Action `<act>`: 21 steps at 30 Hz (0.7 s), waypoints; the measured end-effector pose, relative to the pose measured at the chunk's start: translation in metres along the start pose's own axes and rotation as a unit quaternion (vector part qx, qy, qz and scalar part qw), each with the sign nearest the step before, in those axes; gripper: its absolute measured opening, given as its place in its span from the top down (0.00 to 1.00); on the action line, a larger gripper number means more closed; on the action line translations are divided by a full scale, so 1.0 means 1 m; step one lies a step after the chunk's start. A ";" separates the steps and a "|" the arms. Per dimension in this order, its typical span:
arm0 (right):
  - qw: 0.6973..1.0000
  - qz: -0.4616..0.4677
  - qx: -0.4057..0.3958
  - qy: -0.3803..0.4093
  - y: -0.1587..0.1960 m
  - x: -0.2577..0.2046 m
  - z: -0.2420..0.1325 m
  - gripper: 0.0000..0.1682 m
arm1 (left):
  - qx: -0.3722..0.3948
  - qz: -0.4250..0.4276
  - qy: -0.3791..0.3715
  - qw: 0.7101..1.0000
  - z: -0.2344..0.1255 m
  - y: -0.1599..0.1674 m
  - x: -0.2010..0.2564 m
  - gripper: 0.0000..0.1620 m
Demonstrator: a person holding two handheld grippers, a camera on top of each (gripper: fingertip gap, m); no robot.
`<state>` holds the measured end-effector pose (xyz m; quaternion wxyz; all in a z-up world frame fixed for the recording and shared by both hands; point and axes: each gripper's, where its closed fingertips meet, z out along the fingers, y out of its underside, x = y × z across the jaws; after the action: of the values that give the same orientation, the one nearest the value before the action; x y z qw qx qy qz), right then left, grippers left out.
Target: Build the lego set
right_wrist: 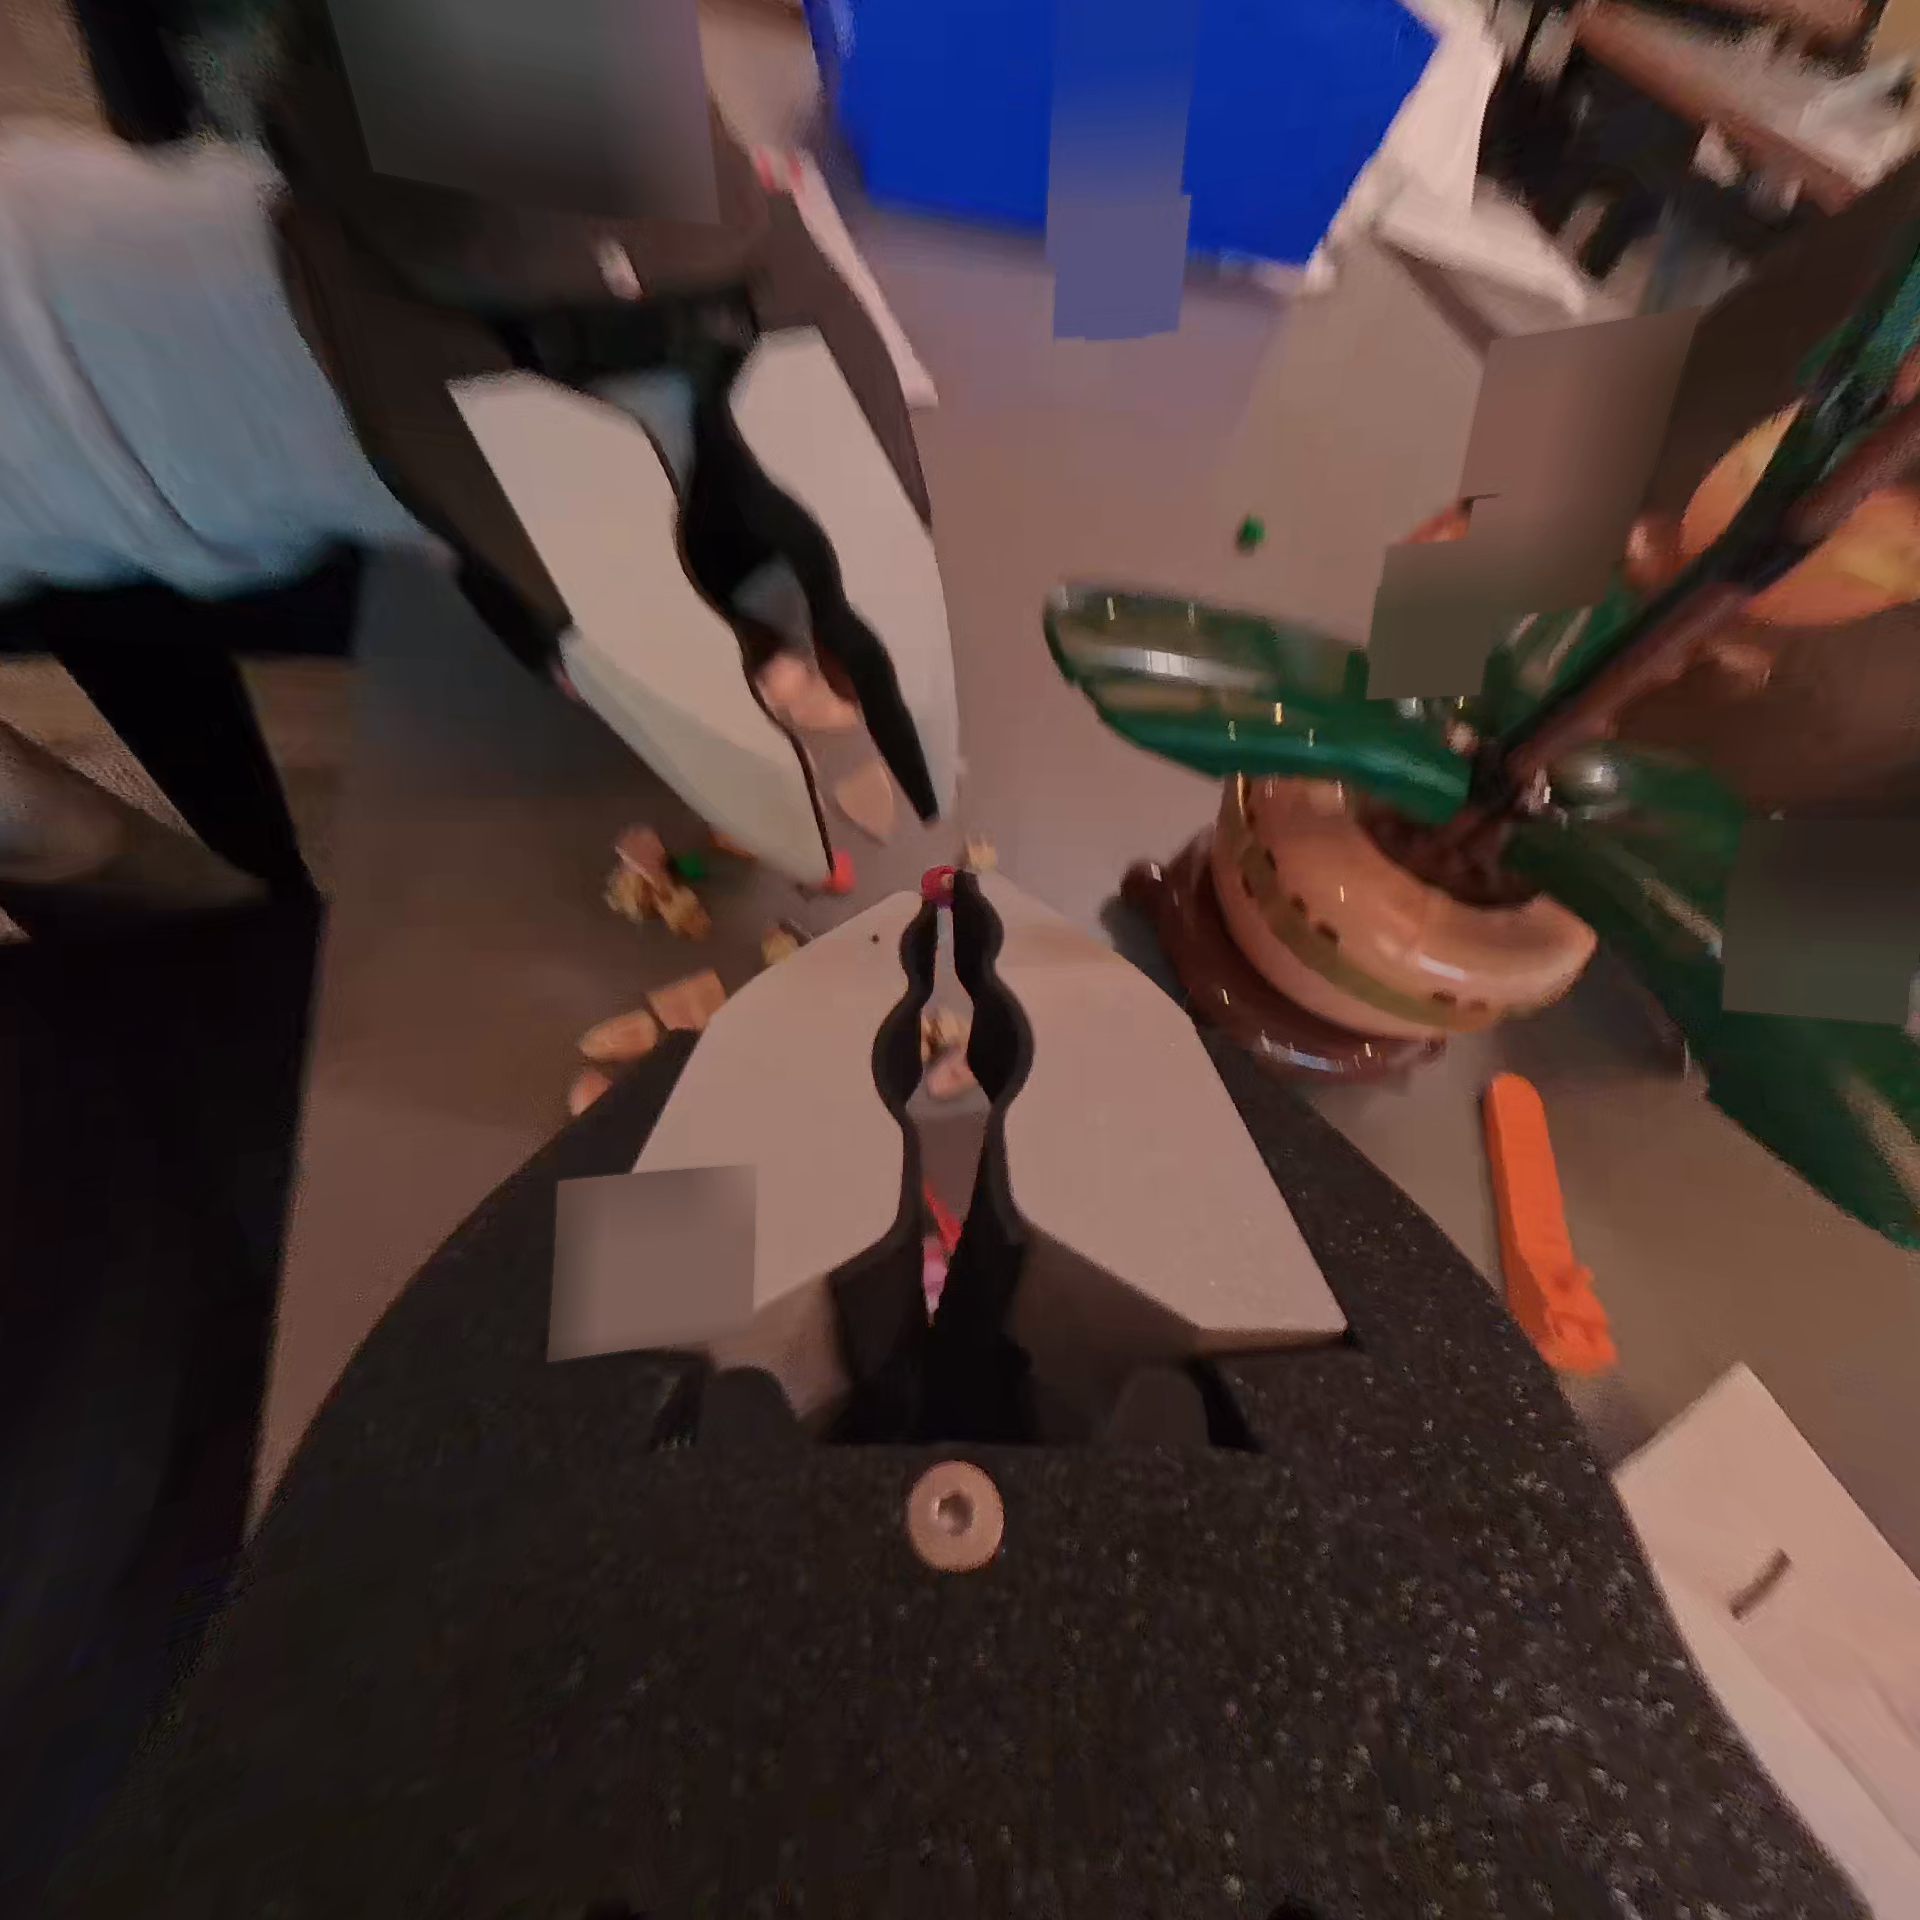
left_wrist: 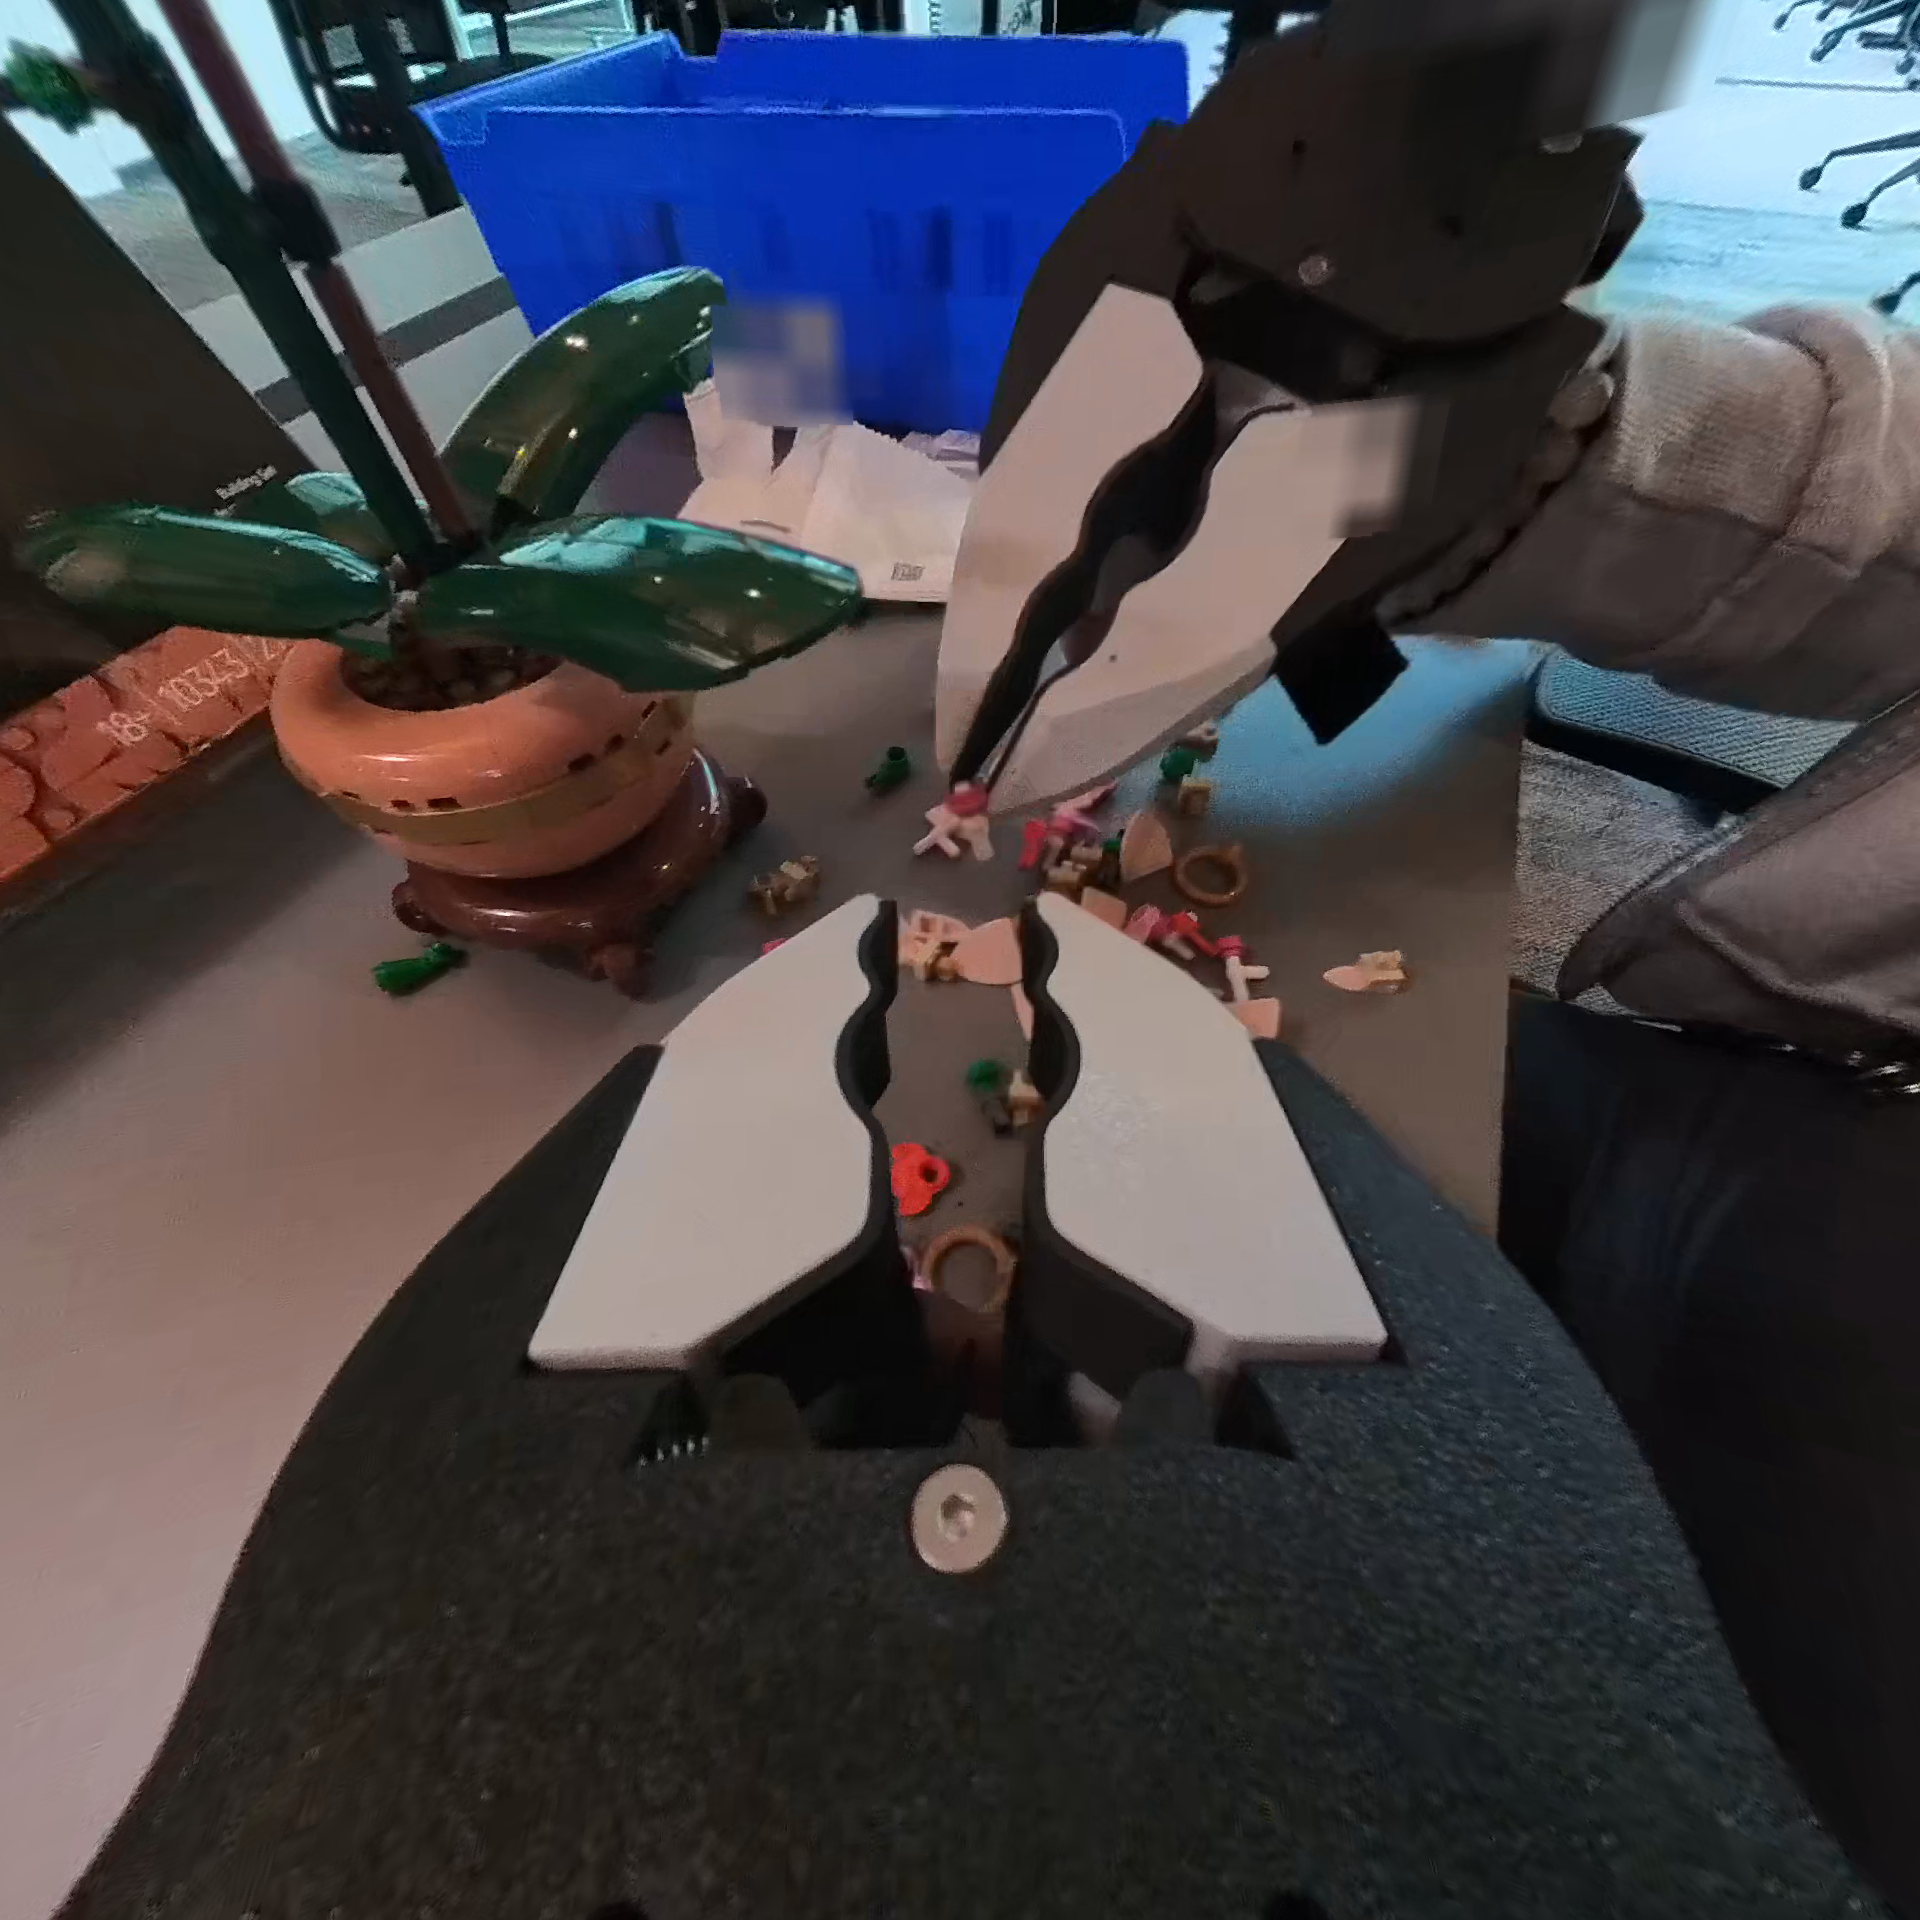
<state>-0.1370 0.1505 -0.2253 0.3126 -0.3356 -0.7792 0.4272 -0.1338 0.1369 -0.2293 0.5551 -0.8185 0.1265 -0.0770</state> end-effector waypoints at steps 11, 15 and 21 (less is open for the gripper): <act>0.992 0.057 0.111 -0.036 -0.035 -0.027 -0.010 0.99 | 0.066 0.040 0.055 0.995 -0.002 -0.029 0.026 0.97; 0.988 0.075 0.122 -0.059 -0.036 -0.031 -0.016 0.99 | 0.063 0.045 0.059 0.995 -0.003 -0.030 0.029 0.99; 0.987 0.111 0.105 -0.051 -0.035 -0.028 -0.018 0.91 | 0.019 0.150 -0.019 0.988 0.001 -0.025 0.026 0.99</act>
<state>-0.1161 0.1225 -0.1922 0.2567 -0.3626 -0.7031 0.5553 -0.1060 0.1391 -0.2065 0.5781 -0.7808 0.2360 0.0206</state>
